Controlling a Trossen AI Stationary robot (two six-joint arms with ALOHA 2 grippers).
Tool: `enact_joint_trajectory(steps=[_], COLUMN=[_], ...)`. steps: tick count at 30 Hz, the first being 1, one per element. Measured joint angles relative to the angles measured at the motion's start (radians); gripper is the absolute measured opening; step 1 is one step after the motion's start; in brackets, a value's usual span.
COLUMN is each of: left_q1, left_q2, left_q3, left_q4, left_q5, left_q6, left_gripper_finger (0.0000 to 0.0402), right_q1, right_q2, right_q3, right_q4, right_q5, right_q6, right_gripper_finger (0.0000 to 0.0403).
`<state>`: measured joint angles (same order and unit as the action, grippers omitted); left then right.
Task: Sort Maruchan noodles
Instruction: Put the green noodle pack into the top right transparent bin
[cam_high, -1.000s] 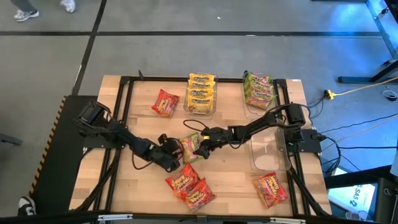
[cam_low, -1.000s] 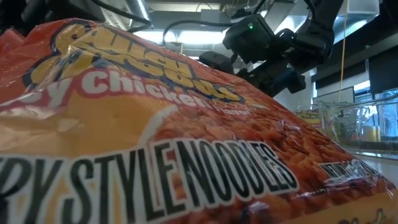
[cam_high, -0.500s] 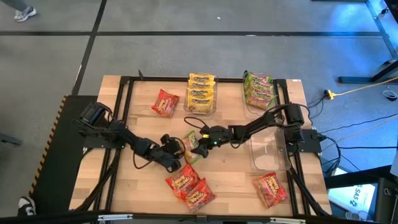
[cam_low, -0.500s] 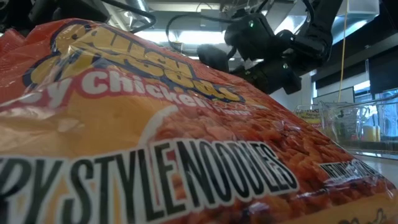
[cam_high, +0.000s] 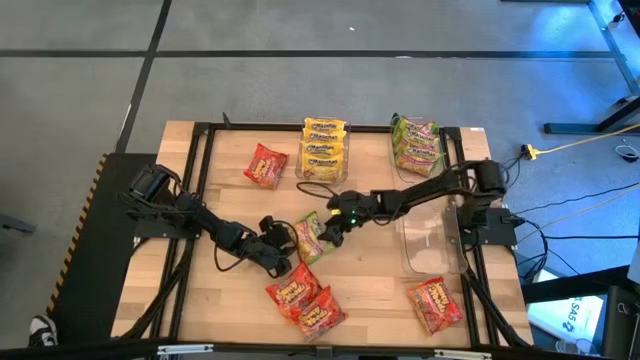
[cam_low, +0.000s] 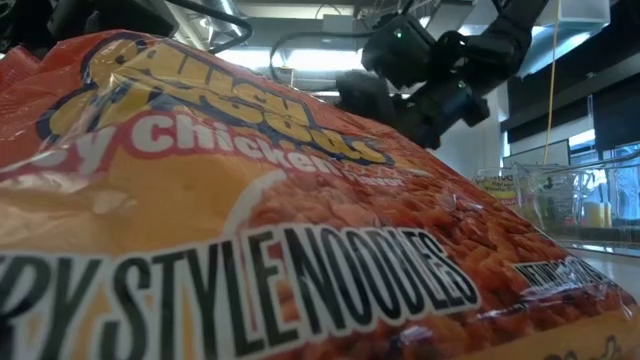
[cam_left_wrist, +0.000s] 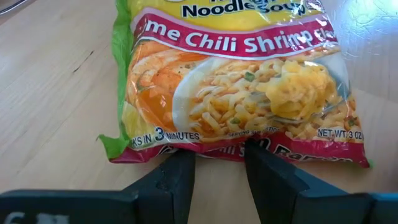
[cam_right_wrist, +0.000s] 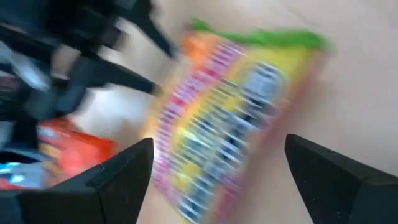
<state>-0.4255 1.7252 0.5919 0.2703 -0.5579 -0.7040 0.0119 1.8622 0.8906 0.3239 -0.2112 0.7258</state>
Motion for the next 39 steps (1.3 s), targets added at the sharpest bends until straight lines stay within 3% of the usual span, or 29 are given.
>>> enact_joint_trajectory(steps=[6,9,17,29,39], left_q1=[0.000,0.000,0.000,-0.002,-0.025], left_q2=[0.000,0.000,0.000,-0.002,-0.001], left_q3=[0.000,0.000,0.000,0.000,-0.001], left_q4=[-0.001,-0.001,0.002,-0.001,0.016], left_q5=[-0.001,-0.002,-0.004,-0.008,-0.027], left_q6=[0.000,0.000,0.000,0.000,0.039], left_gripper_finger=[0.0134,0.0134,0.0133,0.0133,0.0133], right_q1=[-0.006,0.009,0.026,0.046,0.046], right_q2=[-0.035,0.009,0.121,0.211,0.216], right_q3=[-0.001,0.000,0.006,0.157,0.176], right_q4=[-0.146,-0.123,0.143,0.105,0.176], right_q5=[0.029,0.044,-0.039,-0.027,-0.060], right_q6=[0.000,0.007,0.085,0.028,-0.067], right_gripper_finger=[0.0335,0.0335,0.0335,0.0335,0.0335])
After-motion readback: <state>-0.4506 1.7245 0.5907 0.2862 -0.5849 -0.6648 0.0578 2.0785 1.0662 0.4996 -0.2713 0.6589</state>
